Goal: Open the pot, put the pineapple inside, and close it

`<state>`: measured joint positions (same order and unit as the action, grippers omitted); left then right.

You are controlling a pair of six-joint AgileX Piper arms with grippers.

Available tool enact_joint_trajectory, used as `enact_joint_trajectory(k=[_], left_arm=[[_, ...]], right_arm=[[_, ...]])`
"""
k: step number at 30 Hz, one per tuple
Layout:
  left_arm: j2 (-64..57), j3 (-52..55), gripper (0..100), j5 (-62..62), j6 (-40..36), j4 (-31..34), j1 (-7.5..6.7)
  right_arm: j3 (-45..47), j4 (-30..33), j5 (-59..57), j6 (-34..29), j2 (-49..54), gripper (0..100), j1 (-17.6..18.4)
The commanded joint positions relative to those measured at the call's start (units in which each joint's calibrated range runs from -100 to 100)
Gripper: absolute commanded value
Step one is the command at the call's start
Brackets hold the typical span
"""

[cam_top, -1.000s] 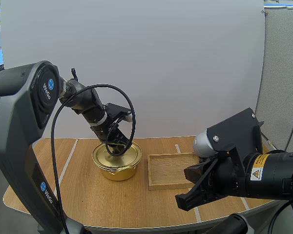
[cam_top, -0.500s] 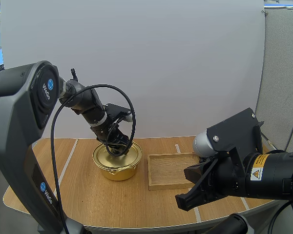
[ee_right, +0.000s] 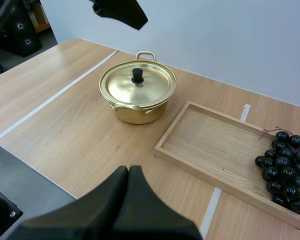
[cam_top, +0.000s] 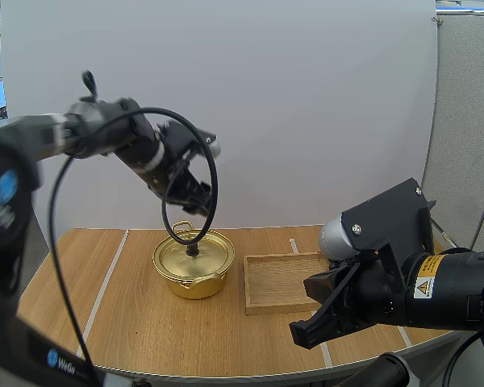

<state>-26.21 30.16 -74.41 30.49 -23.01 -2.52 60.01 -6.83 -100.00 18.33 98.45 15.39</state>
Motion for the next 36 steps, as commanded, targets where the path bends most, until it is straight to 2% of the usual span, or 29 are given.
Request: enact_joint_trajectory(k=[1,7,19,29,36], left_arm=[[-7.12,-0.38,100,-4.78,-0.59,-0.89,-0.15],[-20.13,-0.38,100,-12.25,-2.4,-0.07,-0.15],[-43.07,-0.38,100,-22.46,-11.32,9.74,-0.15],[-54.83,0.69,100,-25.59,-17.3,10.01,-0.15],[-62.69,7.56,100,-25.59,-17.72,10.11,0.48]], right_arm=[[0.02,0.03,0.25,0.67,0.32,0,-0.24],[0.02,0.14,0.25,0.67,0.32,0,-0.24],[0.02,0.83,0.25,0.67,0.32,0,-0.24],[0.02,1.22,0.25,0.67,0.32,0,-0.24],[0.02,1.25,0.39,1.01,0.32,0,-1.16]])
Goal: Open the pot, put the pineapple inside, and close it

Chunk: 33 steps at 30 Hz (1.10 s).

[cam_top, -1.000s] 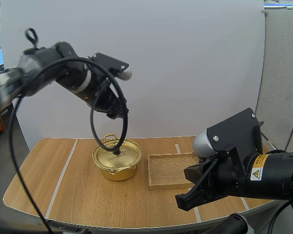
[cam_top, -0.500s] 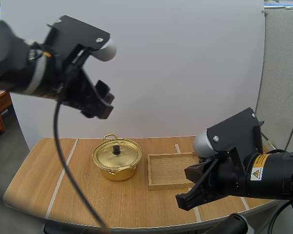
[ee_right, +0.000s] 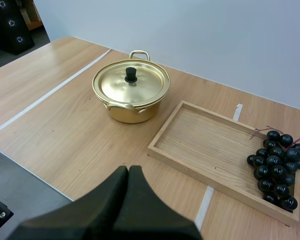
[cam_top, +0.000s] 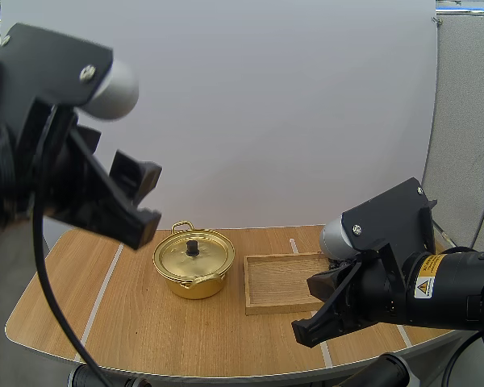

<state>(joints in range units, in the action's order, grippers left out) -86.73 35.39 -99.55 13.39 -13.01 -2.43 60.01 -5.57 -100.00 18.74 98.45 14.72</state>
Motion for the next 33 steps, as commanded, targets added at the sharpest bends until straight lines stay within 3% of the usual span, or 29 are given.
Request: enact_joint_trajectory(k=[1,7,8,9,12,14,19,24,33], left_arm=[[-3.27,3.28,100,-0.45,-0.62,-0.13,0.43],[-8.15,8.83,100,-0.45,-0.62,-0.5,1.25],[-8.81,9.54,93,-0.45,-0.62,-0.61,1.36],[-9.15,9.95,80,-0.45,-0.62,-0.74,1.35],[-10.48,11.55,26,-0.45,-1.0,-1.01,1.35],[-10.67,12.31,0,-0.45,-1.0,-1.01,1.35],[-12.74,15.5,0,0.32,-2.12,-1.01,1.51],[-13.27,19.33,0,6.38,-5.09,-1.32,3.02],[-13.27,23.19,0,31.3,-10.54,-1.32,3.21]], right_arm=[[0.02,-0.01,0.66,0.6,0.64,0,-0.71],[-0.11,-0.01,2.63,0.6,1.55,0,-1.94],[-0.11,-0.01,2.8,0.6,1.55,0,-2.17],[-0.11,-0.01,3.24,0.6,1.55,0,-2.4],[-0.11,-0.12,4.88,0.6,1.55,0,-3.16],[-0.11,-0.12,6.1,0.6,1.55,0,-3.83],[-0.11,-0.12,11.02,0.6,1.55,0,-5.46],[-0.11,-0.12,17.58,0.6,1.55,0,-6.8],[1.21,1.6,40.14,0.6,1.55,0,-8.27]])
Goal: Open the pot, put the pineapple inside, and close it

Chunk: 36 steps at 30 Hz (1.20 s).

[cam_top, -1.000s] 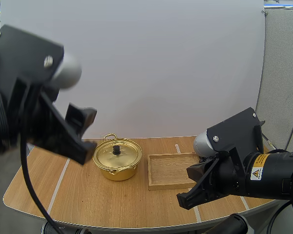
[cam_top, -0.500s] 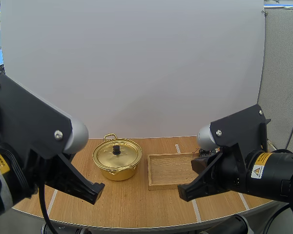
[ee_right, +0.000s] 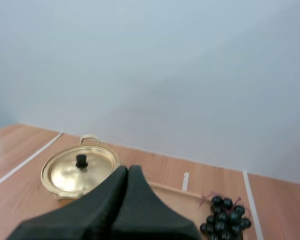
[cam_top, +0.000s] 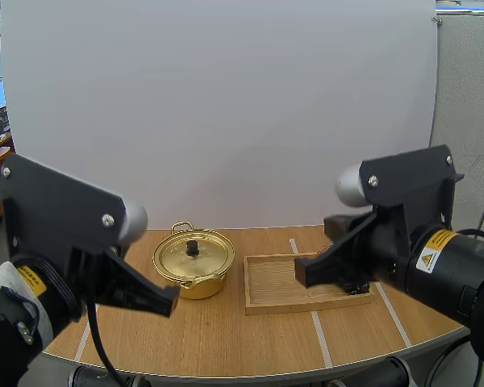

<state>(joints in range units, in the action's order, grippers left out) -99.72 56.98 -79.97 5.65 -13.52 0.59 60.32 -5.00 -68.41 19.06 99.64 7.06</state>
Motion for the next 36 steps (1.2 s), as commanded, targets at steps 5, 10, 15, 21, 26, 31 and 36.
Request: enact_joint_trajectory(k=[5,10,15,21,26,31,36], left_arm=[[-0.28,7.67,0,35.77,-3.94,-0.81,0.19],[-0.28,15.78,0,55.84,-3.94,-0.69,0.19],[-0.28,23.14,0,60.93,-4.04,-0.94,0.19],[-0.28,32.01,0,62.13,-4.04,-0.94,0.19],[-0.28,38.74,0,69.51,-4.04,-0.94,0.19],[-0.28,43.02,0,76.52,-4.04,-0.94,0.19],[-0.28,43.02,0,73.63,-4.04,-0.94,0.19]], right_arm=[[6.8,2.48,24.68,0.36,0.36,0,-1.05],[14.47,6.82,36.42,0.36,0.36,0,-1.05],[21.22,10.44,36.98,0.36,0.36,0,-1.05],[28.16,11.42,46.21,0.39,0.36,0,-1.05],[34.5,11.42,53.43,0.48,0.36,0,-1.05],[39.68,11.42,56.44,0.48,0.36,0,-1.47],[39.68,10.32,55.91,-0.07,0.36,0,-2.8]])
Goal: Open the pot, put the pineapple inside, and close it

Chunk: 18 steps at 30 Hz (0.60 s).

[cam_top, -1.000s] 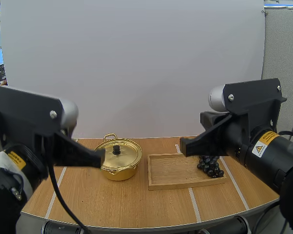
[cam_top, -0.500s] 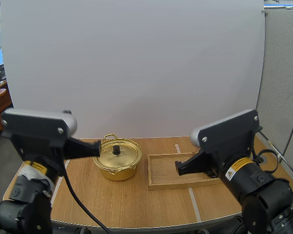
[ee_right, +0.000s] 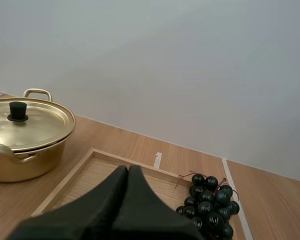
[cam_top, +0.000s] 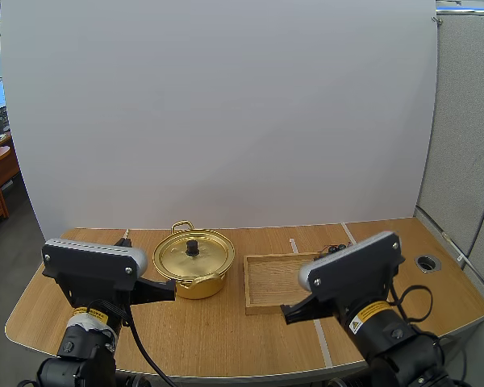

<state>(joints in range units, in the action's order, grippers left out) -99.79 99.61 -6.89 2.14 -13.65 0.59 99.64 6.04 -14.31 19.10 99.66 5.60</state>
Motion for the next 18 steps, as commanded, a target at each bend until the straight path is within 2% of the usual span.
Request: enact_joint_trajectory(k=[1,4,8,18], left_arm=[[-0.21,0.39,0,0.55,-0.54,-0.81,0.19],[-0.21,0.39,0,-1.59,-0.54,-1.52,0.19],[-0.21,0.39,0,-10.4,-0.56,-2.9,0.19],[-0.21,0.39,0,-21.25,-1.65,-1.15,0.19]], right_arm=[[0.36,-1.23,1.81,-0.11,0.34,0,-1.53],[0.36,-3.1,0.99,-0.11,0.34,0,-1.94],[0.36,-5.25,-2.55,-0.11,0.34,0,-2.25],[0.36,-5.25,-14.23,-0.43,0.34,0,-2.38]])
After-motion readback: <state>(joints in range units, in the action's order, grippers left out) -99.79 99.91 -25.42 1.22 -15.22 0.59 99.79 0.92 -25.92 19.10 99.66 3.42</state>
